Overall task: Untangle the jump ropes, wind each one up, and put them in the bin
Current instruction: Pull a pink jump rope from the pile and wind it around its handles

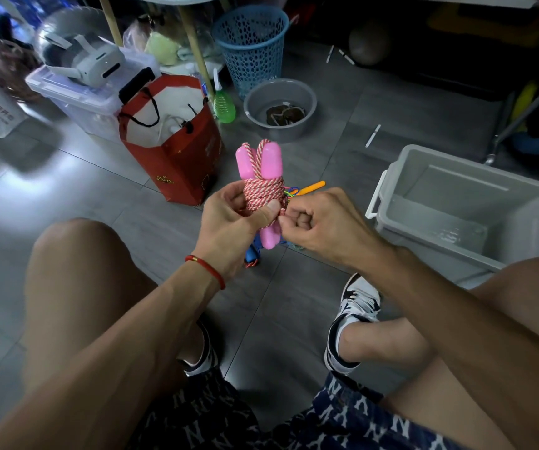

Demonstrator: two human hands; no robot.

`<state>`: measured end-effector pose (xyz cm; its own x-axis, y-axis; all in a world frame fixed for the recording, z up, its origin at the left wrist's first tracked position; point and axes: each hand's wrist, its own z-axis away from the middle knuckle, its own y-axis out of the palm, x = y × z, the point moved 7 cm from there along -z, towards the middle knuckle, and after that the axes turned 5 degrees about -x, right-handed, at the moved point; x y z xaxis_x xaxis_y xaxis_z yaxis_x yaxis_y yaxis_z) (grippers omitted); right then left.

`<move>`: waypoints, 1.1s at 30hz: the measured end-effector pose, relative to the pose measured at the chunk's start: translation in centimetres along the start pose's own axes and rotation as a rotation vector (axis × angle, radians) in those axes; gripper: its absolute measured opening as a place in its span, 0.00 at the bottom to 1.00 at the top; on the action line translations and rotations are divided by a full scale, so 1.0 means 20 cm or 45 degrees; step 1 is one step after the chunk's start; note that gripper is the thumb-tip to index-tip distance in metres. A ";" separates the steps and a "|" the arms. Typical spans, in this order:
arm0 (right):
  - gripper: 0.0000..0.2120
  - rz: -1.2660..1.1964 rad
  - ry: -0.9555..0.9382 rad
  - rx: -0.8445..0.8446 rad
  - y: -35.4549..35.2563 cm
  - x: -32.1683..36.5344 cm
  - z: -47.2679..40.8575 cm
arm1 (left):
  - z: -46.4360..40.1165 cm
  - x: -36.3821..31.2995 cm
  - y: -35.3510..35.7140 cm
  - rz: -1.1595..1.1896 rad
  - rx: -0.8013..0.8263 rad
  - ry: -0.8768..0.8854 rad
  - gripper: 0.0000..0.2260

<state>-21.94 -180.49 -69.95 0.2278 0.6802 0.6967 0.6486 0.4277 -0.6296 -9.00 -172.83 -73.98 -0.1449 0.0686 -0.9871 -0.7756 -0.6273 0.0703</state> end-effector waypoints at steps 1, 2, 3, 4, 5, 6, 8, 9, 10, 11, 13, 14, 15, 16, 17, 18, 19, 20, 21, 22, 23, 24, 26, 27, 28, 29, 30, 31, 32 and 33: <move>0.14 -0.037 0.003 0.034 -0.02 -0.01 -0.01 | 0.00 -0.02 0.01 -0.044 0.043 0.024 0.22; 0.13 -0.092 0.044 0.071 -0.03 -0.03 -0.01 | 0.00 -0.05 0.01 -0.076 0.092 0.045 0.21; 0.12 -0.160 0.102 0.107 -0.05 -0.06 -0.01 | -0.01 -0.08 0.02 -0.096 0.147 0.063 0.21; 0.12 -0.219 0.147 0.140 -0.07 -0.08 -0.01 | -0.01 -0.10 0.04 -0.104 0.201 0.069 0.21; 0.12 -0.254 0.161 0.175 -0.09 -0.09 -0.01 | -0.01 -0.12 0.06 -0.088 0.252 0.055 0.21; 0.12 -0.262 0.151 0.210 -0.11 -0.08 -0.01 | -0.01 -0.13 0.08 -0.057 0.303 0.021 0.21; 0.12 -0.209 0.077 0.251 -0.14 -0.07 0.00 | -0.01 -0.12 0.12 0.004 0.380 -0.050 0.22; 0.12 -0.165 0.039 0.259 -0.16 -0.07 0.01 | -0.01 -0.11 0.15 0.029 0.394 -0.083 0.22; 0.12 -0.126 0.022 0.252 -0.18 -0.07 0.02 | 0.00 -0.09 0.17 0.056 0.394 -0.110 0.22; 0.13 -0.096 0.021 0.227 -0.19 -0.09 0.03 | 0.00 -0.08 0.19 0.089 0.386 -0.130 0.22; 0.13 -0.038 0.049 0.158 -0.23 -0.13 0.04 | -0.02 -0.06 0.26 0.160 0.377 -0.162 0.22; 0.12 -0.018 0.081 0.132 -0.25 -0.15 0.04 | -0.03 -0.05 0.30 0.189 0.381 -0.170 0.22; 0.10 -0.007 0.124 0.120 -0.28 -0.17 0.05 | -0.04 -0.06 0.34 0.211 0.388 -0.171 0.22; 0.08 0.012 0.172 0.122 -0.32 -0.19 0.06 | -0.06 -0.06 0.38 0.219 0.397 -0.175 0.23; 0.07 0.047 0.224 0.127 -0.37 -0.22 0.07 | -0.07 -0.07 0.42 0.220 0.413 -0.180 0.23; 0.05 0.082 0.290 0.122 -0.44 -0.25 0.08 | -0.08 -0.09 0.47 0.211 0.436 -0.183 0.23; 0.05 0.087 0.370 0.090 -0.52 -0.30 0.09 | -0.09 -0.10 0.52 0.195 0.461 -0.182 0.23; 0.04 0.047 0.446 0.028 -0.61 -0.34 0.10 | -0.10 -0.11 0.57 0.167 0.491 -0.177 0.23; 0.05 -0.025 0.510 -0.057 -0.69 -0.38 0.11 | -0.11 -0.12 0.63 0.137 0.533 -0.164 0.22; 0.08 -0.094 0.560 -0.146 -0.77 -0.40 0.12 | -0.12 -0.14 0.70 0.094 0.588 -0.141 0.21; 0.12 -0.134 0.600 -0.224 -0.84 -0.42 0.14 | -0.12 -0.16 0.79 0.043 0.647 -0.111 0.20; 0.16 -0.149 0.633 -0.280 -0.90 -0.45 0.16 | -0.12 -0.18 0.89 -0.018 0.710 -0.077 0.20; 0.17 -0.179 0.691 -0.362 -1.01 -0.51 0.23 | -0.08 -0.23 1.14 -0.123 0.837 -0.014 0.20; 0.14 -0.218 0.719 -0.429 -1.06 -0.55 0.29 | -0.05 -0.24 1.28 -0.186 0.905 0.018 0.21; 0.11 -0.286 0.754 -0.526 -1.13 -0.59 0.37 | -0.01 -0.25 1.42 -0.280 0.982 0.057 0.21; 0.10 -0.382 0.804 -0.634 -1.19 -0.64 0.48 | 0.04 -0.24 1.56 -0.402 1.077 0.096 0.22; 0.11 -0.501 0.862 -0.733 -1.25 -0.69 0.61 | 0.10 -0.21 1.69 -0.552 1.186 0.131 0.23; 0.11 -0.625 0.929 -0.824 -1.27 -0.75 0.75 | 0.15 -0.16 1.80 -0.736 1.288 0.154 0.27; 0.13 -0.728 1.013 -0.915 -1.27 -0.82 0.91 | 0.20 -0.11 1.89 -0.940 1.361 0.171 0.31; 0.14 -0.798 1.116 -1.011 -1.25 -0.91 1.10 | 0.23 -0.04 1.96 -1.118 1.404 0.187 0.33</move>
<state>-58.19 -190.42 -74.45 -0.0680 -0.2342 0.9698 0.9898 -0.1381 0.0361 -42.15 -193.92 -69.68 0.6391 -0.0090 -0.7690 -0.6635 0.4993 -0.5572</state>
